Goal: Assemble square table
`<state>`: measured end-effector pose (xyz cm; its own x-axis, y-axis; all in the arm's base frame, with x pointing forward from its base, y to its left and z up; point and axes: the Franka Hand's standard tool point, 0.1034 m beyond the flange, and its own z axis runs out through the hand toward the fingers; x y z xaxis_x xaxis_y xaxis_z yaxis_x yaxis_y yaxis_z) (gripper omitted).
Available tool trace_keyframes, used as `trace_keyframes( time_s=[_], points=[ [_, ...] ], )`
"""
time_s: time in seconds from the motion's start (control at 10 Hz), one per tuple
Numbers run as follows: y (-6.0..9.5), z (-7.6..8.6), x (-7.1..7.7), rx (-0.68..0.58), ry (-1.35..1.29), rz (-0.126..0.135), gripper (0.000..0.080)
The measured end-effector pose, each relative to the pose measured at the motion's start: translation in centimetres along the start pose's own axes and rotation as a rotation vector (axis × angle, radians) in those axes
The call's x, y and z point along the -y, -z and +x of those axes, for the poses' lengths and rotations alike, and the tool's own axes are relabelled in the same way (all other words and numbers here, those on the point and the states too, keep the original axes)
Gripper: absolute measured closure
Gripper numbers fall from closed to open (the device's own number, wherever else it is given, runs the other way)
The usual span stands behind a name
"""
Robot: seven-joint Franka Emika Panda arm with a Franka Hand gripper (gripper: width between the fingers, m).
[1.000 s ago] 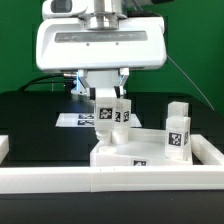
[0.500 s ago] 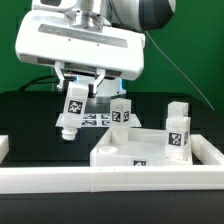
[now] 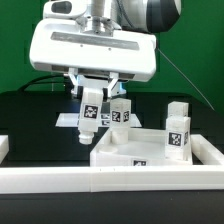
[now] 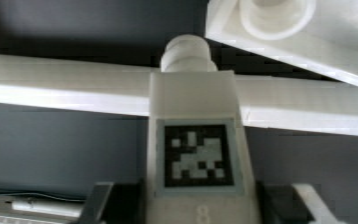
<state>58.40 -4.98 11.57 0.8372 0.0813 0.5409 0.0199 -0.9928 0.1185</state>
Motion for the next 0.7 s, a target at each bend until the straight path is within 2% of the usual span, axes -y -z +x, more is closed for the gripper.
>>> trace_keyframes(
  time_s=[0.1,0.2,0.5,0.7],
  points=[
    [0.0,-0.1,0.0,0.001,-0.001,0.000,0.0509],
    [-0.2,-0.4,0.1,0.021,-0.015,0.016,0.0509],
    [-0.5,-0.8,1.3,0.058,-0.025,0.082,0.0509],
    [-0.3,-0.1,1.8,0.079,-0.035,0.121,0.0509]
  ],
)
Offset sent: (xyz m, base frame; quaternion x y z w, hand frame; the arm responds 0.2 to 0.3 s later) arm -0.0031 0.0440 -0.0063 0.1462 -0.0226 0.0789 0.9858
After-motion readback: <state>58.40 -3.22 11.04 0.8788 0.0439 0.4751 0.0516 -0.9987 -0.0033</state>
